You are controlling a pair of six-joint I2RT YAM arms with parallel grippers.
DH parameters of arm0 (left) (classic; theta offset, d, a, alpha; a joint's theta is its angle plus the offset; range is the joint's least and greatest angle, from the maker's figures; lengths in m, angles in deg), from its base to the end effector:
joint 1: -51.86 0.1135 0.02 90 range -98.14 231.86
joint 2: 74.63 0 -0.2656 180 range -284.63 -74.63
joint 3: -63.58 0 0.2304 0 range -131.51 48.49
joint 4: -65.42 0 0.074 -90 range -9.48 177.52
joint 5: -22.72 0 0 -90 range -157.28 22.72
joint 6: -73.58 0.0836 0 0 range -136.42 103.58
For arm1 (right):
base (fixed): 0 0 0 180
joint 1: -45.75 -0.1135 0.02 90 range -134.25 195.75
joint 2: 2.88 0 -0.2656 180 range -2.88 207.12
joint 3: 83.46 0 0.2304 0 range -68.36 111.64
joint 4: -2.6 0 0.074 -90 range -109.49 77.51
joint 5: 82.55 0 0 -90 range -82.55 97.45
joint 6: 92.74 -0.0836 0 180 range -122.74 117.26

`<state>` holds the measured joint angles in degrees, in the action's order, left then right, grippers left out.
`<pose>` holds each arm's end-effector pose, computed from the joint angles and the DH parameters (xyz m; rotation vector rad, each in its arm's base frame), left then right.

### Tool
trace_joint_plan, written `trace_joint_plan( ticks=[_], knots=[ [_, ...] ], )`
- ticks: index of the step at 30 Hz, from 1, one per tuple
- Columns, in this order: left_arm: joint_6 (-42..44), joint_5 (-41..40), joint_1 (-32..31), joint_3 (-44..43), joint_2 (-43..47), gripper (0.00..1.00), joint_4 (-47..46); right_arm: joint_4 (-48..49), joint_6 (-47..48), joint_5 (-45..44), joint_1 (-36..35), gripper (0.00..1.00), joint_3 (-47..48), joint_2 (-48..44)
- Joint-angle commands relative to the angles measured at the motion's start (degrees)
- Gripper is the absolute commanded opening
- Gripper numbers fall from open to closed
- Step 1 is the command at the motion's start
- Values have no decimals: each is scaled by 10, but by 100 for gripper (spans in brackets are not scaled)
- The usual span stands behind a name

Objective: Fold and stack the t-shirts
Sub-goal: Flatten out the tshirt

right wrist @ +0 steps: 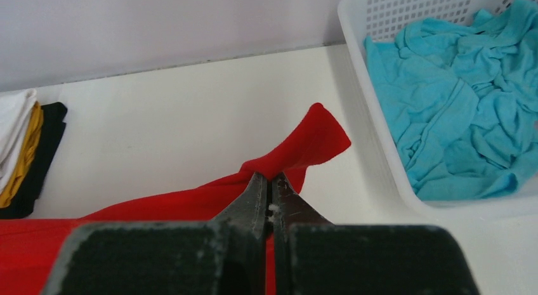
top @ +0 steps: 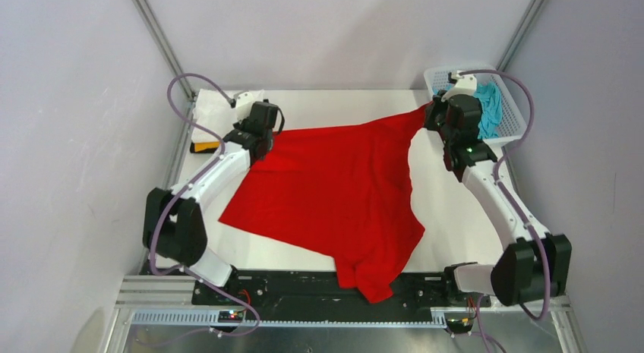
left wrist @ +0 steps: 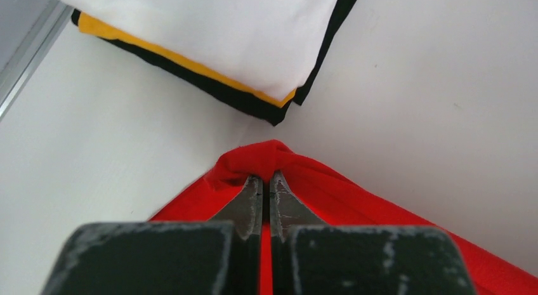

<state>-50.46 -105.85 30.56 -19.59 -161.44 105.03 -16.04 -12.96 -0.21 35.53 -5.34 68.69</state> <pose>0.3326 -0.0737 0.2686 -0.5541 2.0722 0.2315 0.3152 0.0455 0.3589 0.0963 1.7794 0.1380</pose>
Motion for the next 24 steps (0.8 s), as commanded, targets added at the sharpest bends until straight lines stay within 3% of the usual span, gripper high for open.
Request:
trace_joint_plan(
  ticks=[1, 11, 18, 21, 23, 24],
  knots=[
    [7, -3, 25, -67, -56, 0, -18, 114, 16, -29, 11, 0, 4, 49],
    [25, 43, 48, -214, -237, 2, -16, 228, 7, -64, 14, 0, 16, 201],
    [49, 103, 64, -380, -359, 8, -16, 237, -8, -91, 28, 0, 72, 301],
    [66, 171, 72, -467, -421, 24, -13, 225, -13, -85, 31, 0, 127, 359],
    [68, 191, 76, -499, -447, 44, -11, 207, -12, -87, 30, 0, 172, 396],
    [68, 189, 77, -507, -458, 66, -11, 178, -9, -93, 30, 2, 190, 422]
  ],
)
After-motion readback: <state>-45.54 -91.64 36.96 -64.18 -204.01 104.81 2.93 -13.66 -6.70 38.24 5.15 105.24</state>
